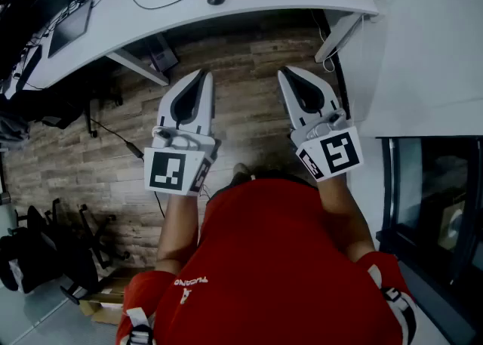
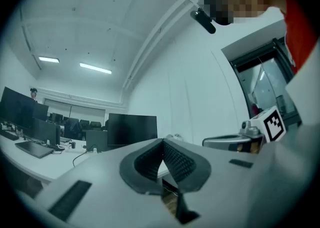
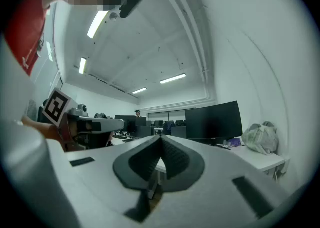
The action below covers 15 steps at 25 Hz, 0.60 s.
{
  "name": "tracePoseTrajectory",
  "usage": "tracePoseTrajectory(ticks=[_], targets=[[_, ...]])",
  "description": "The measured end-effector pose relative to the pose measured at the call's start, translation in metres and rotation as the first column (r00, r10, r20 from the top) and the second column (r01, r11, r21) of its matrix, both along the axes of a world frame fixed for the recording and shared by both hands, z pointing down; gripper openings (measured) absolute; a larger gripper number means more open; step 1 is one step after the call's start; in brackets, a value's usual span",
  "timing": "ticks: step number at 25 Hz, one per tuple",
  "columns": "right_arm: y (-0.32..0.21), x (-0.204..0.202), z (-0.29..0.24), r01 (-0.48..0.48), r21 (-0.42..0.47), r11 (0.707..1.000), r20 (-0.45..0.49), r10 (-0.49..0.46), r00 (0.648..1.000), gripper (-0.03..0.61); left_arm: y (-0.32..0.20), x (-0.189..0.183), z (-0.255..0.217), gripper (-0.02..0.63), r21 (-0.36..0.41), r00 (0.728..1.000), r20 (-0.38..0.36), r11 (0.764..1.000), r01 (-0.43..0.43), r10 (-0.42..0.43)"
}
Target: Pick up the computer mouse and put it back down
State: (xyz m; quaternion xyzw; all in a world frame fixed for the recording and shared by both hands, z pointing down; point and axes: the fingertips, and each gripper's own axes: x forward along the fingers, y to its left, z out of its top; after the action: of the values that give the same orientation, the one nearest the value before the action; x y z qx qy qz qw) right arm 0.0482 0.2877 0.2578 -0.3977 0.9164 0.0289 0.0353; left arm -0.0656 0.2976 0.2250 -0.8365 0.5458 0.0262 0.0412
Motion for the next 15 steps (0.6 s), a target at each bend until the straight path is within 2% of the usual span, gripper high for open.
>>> tracePoseTrajectory(ticks=[9, 15], targets=[[-0.017, 0.021, 0.0, 0.026, -0.01, 1.0, 0.037, -0.025, 0.999, 0.005, -0.019, 0.02, 0.007, 0.009, -0.041, 1.0, 0.021, 0.999, 0.019, -0.019], [-0.036, 0.054, 0.007, 0.025, -0.018, 1.0, 0.063, -0.024, 0.998, 0.005, -0.04, 0.042, 0.013, 0.009, -0.039, 0.998, 0.036, 0.998, 0.043, -0.042]])
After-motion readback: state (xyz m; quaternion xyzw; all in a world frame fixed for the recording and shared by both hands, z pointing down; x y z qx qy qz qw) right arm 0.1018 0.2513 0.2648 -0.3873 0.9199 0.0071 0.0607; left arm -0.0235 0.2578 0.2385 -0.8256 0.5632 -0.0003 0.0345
